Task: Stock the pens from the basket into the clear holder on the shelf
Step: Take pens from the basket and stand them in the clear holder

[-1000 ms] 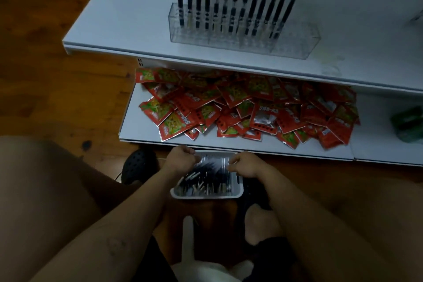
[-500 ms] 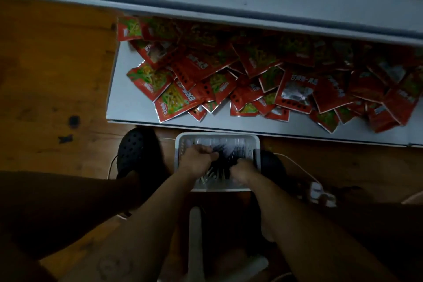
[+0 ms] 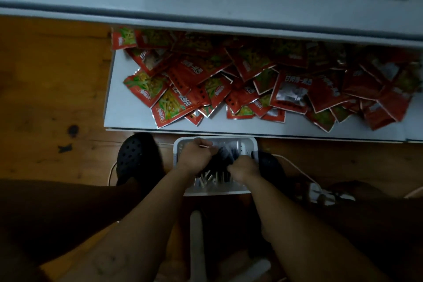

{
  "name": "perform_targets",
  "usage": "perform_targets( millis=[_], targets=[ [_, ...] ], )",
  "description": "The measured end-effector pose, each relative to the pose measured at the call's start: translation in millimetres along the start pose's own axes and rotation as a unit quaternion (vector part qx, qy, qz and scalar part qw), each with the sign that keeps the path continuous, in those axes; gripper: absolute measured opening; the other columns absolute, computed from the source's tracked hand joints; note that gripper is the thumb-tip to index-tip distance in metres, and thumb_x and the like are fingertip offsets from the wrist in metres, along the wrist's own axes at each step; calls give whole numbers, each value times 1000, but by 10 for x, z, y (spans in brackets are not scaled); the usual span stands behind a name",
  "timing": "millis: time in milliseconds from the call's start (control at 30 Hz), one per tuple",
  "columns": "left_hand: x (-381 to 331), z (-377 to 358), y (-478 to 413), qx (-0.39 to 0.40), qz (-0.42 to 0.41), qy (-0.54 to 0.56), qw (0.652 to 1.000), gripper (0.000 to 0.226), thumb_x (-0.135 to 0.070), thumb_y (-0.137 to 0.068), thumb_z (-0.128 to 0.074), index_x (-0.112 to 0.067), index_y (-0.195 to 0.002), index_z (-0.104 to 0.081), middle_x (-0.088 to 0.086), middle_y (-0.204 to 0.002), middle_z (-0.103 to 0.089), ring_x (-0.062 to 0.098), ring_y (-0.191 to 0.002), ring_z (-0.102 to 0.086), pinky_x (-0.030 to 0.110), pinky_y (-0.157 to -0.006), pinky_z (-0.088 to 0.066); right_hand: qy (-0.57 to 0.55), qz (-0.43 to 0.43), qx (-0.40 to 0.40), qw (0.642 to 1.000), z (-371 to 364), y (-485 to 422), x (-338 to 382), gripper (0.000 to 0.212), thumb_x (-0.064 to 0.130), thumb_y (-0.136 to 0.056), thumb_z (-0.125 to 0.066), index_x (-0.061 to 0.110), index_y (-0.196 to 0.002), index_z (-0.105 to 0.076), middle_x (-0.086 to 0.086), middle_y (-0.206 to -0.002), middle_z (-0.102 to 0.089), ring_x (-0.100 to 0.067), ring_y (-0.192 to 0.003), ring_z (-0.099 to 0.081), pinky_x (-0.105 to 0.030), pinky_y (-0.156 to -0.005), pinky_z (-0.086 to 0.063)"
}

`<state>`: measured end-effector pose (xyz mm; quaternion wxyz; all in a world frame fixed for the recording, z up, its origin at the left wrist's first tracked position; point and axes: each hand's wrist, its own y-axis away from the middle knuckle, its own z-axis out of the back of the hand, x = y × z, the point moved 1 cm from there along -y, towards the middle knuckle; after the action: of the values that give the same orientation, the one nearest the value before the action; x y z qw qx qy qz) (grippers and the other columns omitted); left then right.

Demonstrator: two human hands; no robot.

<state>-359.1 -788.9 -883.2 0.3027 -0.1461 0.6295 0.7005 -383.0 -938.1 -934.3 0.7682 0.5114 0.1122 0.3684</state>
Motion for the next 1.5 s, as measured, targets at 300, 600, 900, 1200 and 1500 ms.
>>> perform_targets(
  millis=[300,600,900,1200,1500],
  targets=[
    [-592,220,741,-23,-128,-5,991,15,-21,-85,-69,-12,-95,-62,2,-82,-61,20,-78,-56,29,-69,-40,-54,210,-25,976,446,1034,403,18,14,-83,-72,12,-66,-68,4,-55,-54,-9,-53,-51,-20,-48,-37],
    [-1383,468,1776,-45,-296,-8,954,11,-16,-86,-70,-14,-94,-63,1,-85,-65,10,-70,-60,17,-56,-45,-204,392,-167,881,1180,2209,747,17,-4,-78,-71,13,-76,-68,-6,-74,-68,-26,-71,-64,-47,-70,-55],
    [-2026,885,2423,-124,-400,-86,904,21,-32,-88,-67,-21,-106,-64,-4,-96,-65,8,-74,-58,24,-61,-43,-245,466,-279,804,1987,3009,1007,39,11,-86,-70,24,-116,-50,0,-90,-73,-19,-88,-68,-39,-81,-55],
    [-2410,1231,1926,-288,-394,-26,872,59,-41,-85,-68,-13,-132,-45,6,-122,-56,24,-108,-55,34,-83,-44,-313,466,-513,650,2921,2857,1154,3,20,-92,-62,19,-93,-60,5,-80,-64,-13,-75,-63,-23,-75,-53],
    [-2635,1292,1443,-256,-337,-74,903,81,-55,-76,-72,-13,-138,-40,11,-140,-45,31,-120,-51,45,-98,-45,-183,445,-530,699,3171,2442,1286,13,17,-93,-60,4,-93,-61,-5,-81,-64,-13,-70,-55,-8,-56,-38]
  ],
)
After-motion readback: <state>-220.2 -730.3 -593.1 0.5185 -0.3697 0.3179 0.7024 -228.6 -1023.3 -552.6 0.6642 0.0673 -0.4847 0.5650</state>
